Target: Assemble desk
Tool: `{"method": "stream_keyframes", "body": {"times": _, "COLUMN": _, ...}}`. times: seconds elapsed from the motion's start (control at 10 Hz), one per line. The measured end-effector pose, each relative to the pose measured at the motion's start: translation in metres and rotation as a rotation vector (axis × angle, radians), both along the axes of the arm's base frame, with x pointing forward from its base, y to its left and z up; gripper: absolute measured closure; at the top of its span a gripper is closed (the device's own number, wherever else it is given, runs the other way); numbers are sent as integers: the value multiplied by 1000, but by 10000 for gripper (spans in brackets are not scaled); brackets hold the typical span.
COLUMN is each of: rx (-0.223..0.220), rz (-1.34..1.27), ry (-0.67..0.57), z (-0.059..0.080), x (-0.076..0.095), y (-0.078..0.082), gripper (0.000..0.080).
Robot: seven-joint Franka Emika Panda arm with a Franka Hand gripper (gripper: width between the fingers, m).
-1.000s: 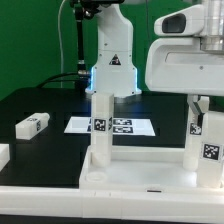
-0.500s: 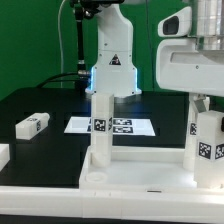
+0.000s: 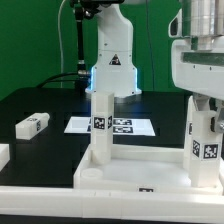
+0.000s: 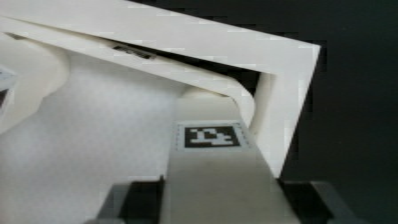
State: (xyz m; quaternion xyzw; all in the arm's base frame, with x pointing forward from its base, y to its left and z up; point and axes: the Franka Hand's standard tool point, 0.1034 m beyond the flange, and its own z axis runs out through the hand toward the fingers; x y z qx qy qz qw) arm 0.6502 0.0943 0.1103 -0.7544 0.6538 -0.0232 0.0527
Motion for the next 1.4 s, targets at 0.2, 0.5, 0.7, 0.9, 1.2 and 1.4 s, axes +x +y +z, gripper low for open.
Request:
{"method": "stream_keyframes", "body": {"times": 0.2, "rx": -2, "rz": 9, "ry": -1, "z": 0, "x": 0, "y": 1, "gripper": 507}}
{"method": "stream_keyframes", "body": {"times": 0.5, "rx": -22, "rz": 186, "ry": 1, "z": 0, "x": -1, "y": 2, "gripper": 186}}
{"method": "stream_keyframes", "body": {"times": 0.7, "rx": -46, "rz": 405, "ry": -9, "z": -1, "x": -2, "y": 3, "gripper": 158}}
{"method": "stream_keyframes", "body": {"times": 0.9, "rx": -71, "rz": 624, "ry": -18, "z": 0, "x": -1, "y": 3, "gripper": 151}}
{"method": "stream_keyframes", "body": {"times": 1.2, "rx": -117, "rz": 900, "ry": -27, "z": 0, "x": -1, "y": 4, "gripper": 150}}
{"method": "stream_keyframes", "body": {"times": 1.4, "rx": -147, "rz": 1069, "ry": -25, "z": 0, "x": -1, "y": 4, "gripper": 150}}
